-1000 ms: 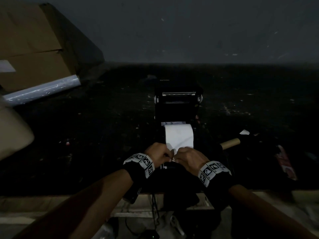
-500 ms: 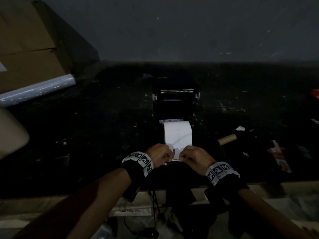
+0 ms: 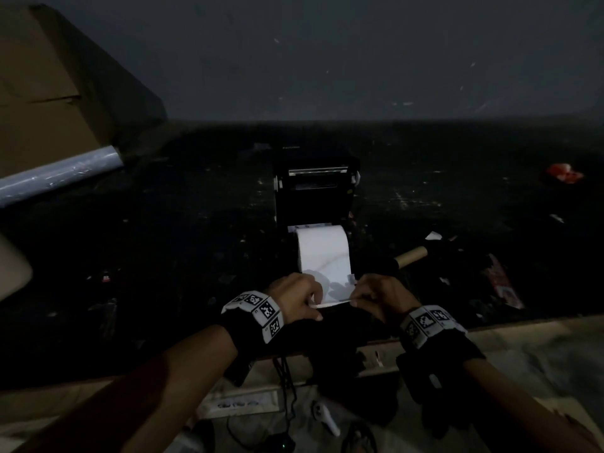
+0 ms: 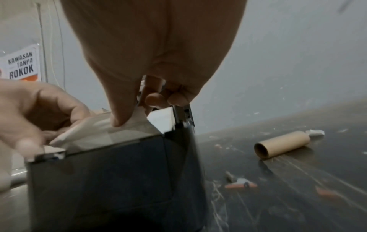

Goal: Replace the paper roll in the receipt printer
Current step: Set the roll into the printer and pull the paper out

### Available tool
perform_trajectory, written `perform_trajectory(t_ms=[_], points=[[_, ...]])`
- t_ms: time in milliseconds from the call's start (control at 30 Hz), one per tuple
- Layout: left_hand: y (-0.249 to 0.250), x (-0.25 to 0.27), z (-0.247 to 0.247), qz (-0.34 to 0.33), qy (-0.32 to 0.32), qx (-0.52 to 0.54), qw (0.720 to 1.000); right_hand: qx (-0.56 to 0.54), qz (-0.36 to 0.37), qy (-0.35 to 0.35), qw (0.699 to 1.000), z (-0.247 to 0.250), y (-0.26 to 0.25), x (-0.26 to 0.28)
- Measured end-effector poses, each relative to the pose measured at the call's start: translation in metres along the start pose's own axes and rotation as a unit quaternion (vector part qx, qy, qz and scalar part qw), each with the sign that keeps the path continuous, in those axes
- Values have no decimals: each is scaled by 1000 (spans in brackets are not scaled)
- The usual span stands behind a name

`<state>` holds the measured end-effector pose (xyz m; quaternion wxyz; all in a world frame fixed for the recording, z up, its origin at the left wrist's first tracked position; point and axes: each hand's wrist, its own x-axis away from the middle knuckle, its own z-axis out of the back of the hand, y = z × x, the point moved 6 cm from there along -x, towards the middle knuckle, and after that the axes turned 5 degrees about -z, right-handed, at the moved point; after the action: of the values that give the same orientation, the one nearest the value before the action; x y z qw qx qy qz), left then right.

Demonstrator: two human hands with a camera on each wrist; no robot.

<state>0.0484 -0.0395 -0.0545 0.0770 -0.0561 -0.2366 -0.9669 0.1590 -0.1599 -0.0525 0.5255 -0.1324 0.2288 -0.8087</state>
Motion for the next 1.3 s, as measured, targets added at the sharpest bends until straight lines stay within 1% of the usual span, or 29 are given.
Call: perform_trajectory(t_ms=[100, 233, 300, 400, 500, 567, 700, 767, 833, 867, 900, 933, 967, 1000, 1033, 1066, 1100, 1133, 1200, 1233, 1300], points=[[6, 3, 4, -17, 9, -38, 999, -17, 13, 5, 1000, 6, -5, 5], [17, 13, 9, -71, 6, -61, 996, 6, 25, 15, 1000, 14, -12, 14], [21, 17, 13, -93, 8, -51, 994, 7, 34, 16, 999, 16, -16, 18], [25, 22, 17, -111, -10, -35, 993, 5, 47, 14, 999, 22, -23, 23], [27, 27, 17, -104, -37, -11, 994, 25, 55, 4, 998, 27, -32, 27], [28, 28, 15, -93, -50, -1, 994, 19, 33, -12, 999, 29, -32, 28], [31, 30, 11, -85, -71, 14, 994, 6, -2, -69, 998, 23, -27, 29], [34, 30, 9, -84, -84, 13, 993, -5, -35, -94, 995, 22, -23, 31], [34, 28, 15, -81, -81, 30, 993, -29, -71, -108, 991, 25, -22, 33], [33, 26, 22, -75, -69, 46, 994, -39, -87, -106, 990, 30, -22, 34], [29, 23, 35, -63, -43, 58, 995, -43, -97, -95, 990, 37, -23, 33], [23, 18, 50, -48, -2, 64, 997, -45, -104, -76, 991, 46, -22, 30], [14, 13, 69, -27, 51, 67, 996, -53, -108, -52, 991, 57, -22, 26], [5, 8, 90, -1, 118, 75, 990, -66, -110, -26, 991, 68, -20, 19], [-5, 4, 111, 30, 190, 93, 977, -78, -112, 2, 991, 80, -18, 12], [-16, 1, 132, 59, 260, 116, 957, -86, -117, 31, 989, 93, -16, 2], [-28, -2, 150, 87, 317, 143, 933, -93, -126, 57, 986, 105, -12, -9], [-39, -5, 166, 111, 360, 174, 910, -94, -132, 78, 984, 116, -10, -21], [-59, -15, 190, 146, 405, 241, 870, -84, -139, 116, 980, 138, -5, -49], [-66, -19, 199, 161, 416, 261, 856, -91, -143, 132, 977, 147, -2, -64], [-73, -30, 215, 179, 426, 272, 844, -134, -157, 145, 968, 161, 4, -95]])
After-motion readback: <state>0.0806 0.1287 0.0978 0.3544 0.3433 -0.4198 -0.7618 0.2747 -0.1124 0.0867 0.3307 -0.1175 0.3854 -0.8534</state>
